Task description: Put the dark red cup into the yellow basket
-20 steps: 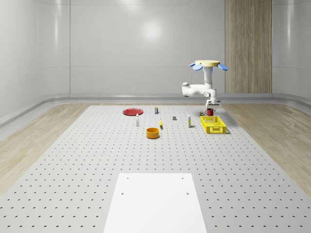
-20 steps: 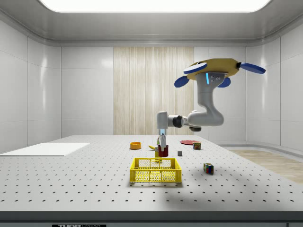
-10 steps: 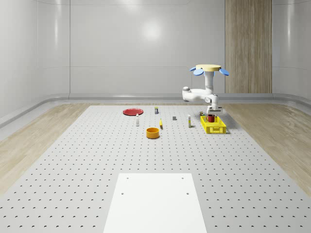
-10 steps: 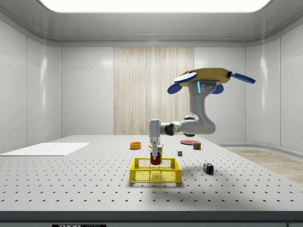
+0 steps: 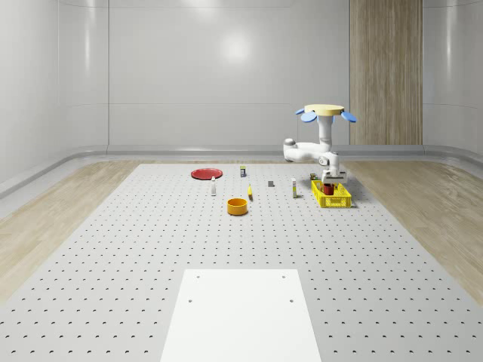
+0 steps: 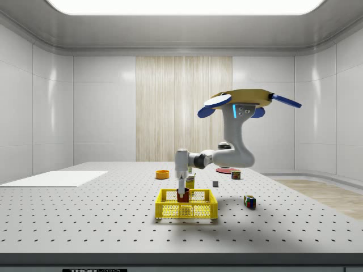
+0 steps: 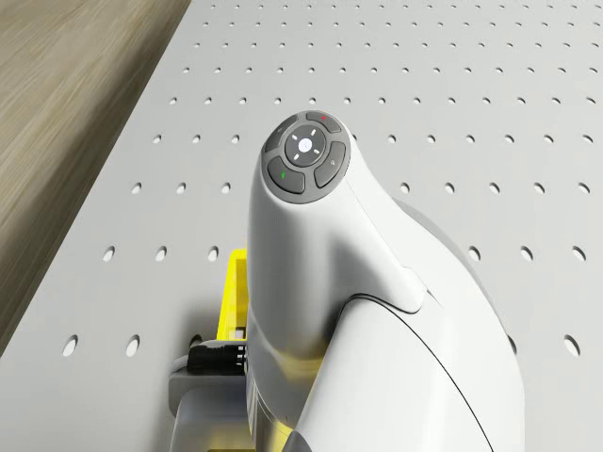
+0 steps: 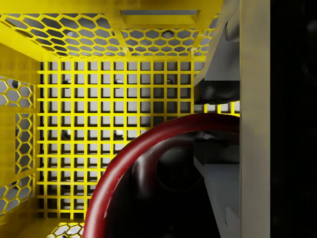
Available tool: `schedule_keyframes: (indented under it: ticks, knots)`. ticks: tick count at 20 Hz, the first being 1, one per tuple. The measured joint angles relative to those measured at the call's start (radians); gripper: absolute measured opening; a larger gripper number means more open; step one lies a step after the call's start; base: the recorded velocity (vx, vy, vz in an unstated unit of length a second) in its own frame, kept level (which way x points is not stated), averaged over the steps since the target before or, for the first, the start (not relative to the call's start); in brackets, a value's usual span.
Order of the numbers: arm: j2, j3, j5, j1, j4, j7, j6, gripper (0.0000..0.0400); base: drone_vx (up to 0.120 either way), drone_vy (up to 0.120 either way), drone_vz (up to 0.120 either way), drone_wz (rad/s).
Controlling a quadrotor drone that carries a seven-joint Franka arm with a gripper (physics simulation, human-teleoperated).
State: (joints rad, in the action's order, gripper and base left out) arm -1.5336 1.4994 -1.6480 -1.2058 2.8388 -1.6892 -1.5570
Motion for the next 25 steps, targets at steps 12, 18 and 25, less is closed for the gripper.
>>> schedule_keyframes:
  ticks: [12,18,25]
  knots:
    - [-0.024,-0.076,-0.065,-0.006,-0.007,-0.001,-0.046,0.0257,0.0,0.0,0.0,0.0]
    - [-0.029,-0.032,-0.022,-0.003,-0.003,-0.001,-0.037,0.0368,0.0,0.0,0.0,0.0]
    - [-0.037,0.002,0.013,-0.003,-0.001,-0.002,-0.035,0.0394,0.0,0.0,0.0,0.0]
